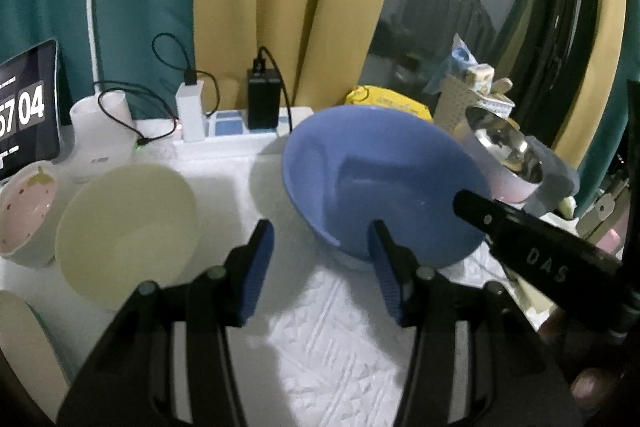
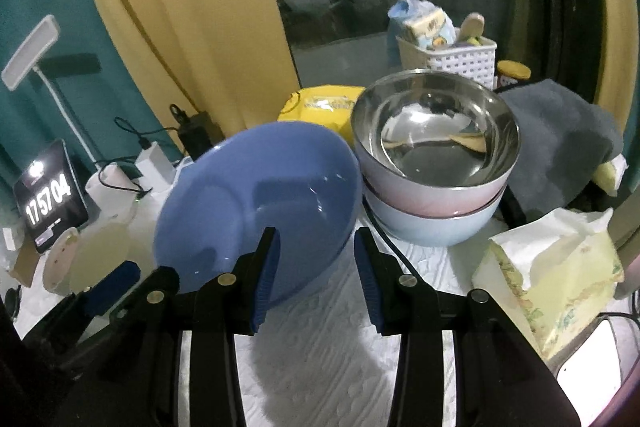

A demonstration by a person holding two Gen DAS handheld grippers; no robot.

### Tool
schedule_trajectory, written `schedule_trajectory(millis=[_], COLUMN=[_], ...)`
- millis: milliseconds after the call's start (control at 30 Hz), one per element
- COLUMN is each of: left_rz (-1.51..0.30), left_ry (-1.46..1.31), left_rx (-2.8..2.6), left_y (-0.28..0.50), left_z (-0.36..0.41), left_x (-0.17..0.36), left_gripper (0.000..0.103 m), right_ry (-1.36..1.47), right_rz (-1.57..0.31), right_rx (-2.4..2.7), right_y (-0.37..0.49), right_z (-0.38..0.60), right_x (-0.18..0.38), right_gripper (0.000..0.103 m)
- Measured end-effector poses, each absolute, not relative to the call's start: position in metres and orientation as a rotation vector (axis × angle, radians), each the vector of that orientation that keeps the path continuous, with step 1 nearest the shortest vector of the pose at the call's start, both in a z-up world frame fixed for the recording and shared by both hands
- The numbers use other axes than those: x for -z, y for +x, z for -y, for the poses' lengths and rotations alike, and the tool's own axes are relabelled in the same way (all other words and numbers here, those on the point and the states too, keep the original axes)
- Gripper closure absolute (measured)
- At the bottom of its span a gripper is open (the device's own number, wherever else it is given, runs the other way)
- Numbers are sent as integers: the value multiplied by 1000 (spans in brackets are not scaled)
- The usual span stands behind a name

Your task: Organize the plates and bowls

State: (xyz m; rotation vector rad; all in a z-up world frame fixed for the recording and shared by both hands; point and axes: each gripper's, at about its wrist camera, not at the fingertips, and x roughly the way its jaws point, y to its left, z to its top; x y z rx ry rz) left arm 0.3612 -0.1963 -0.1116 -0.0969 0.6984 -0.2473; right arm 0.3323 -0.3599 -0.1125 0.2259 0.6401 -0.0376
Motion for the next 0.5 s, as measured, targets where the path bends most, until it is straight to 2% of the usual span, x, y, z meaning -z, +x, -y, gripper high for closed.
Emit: schedule_trajectory(millis=[200,333,500], left_rz=[-698,-692,-686], left_ry=[-86,-66,-49], left_rx=[266,277,275], left_y=[365,364,363], left_z=[203,207,208], left_x=[118,122,124], left_gripper=[53,54,73], right_ry=[224,235,223], right_rz=[-659,-681,-671], right_rx=[41,38,49], right_y=[339,342,339], right_z=[362,363,361], right_x=[125,133,135], right_gripper=[64,76,83])
